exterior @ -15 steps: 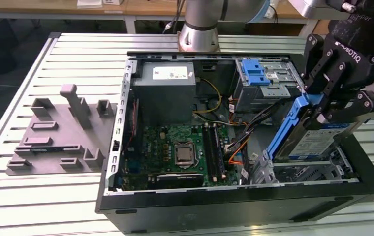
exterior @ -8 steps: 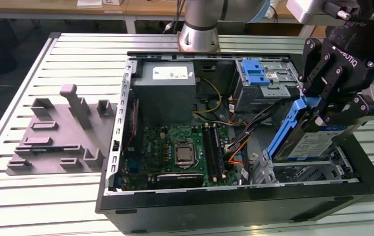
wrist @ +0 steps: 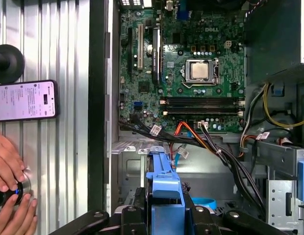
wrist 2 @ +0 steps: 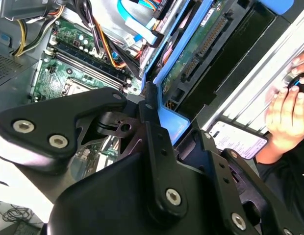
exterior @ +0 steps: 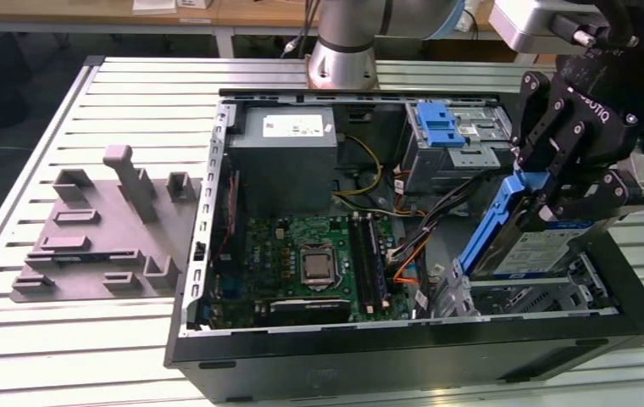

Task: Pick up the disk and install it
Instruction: 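Insert the disk into the insertion slot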

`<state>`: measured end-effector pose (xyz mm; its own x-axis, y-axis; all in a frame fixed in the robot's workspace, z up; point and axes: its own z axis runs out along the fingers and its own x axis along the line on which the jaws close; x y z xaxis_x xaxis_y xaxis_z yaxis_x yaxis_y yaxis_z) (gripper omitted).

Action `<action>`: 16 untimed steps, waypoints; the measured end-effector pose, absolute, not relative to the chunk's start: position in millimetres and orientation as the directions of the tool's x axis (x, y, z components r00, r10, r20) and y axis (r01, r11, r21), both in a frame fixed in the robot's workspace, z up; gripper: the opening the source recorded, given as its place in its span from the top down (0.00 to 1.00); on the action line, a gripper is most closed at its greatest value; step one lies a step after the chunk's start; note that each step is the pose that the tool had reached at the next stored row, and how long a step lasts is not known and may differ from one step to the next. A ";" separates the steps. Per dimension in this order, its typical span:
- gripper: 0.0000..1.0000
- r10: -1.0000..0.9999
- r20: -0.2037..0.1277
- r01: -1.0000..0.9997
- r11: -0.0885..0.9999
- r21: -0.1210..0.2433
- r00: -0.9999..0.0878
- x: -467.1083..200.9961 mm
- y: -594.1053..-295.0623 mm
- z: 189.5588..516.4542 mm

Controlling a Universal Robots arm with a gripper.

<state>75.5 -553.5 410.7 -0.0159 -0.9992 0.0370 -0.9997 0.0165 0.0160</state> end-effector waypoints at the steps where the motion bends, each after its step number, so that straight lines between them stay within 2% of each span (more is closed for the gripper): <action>1: 0.64 -0.999 0.037 -1.000 0.017 0.016 -0.016 75.5 -553.5 410.2; 16: 0.64 -0.999 0.037 -1.000 0.017 0.016 -0.016 75.5 -553.5 399.4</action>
<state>75.5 -553.5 399.4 -0.0159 -0.9992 0.0369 -0.9997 0.0165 0.0160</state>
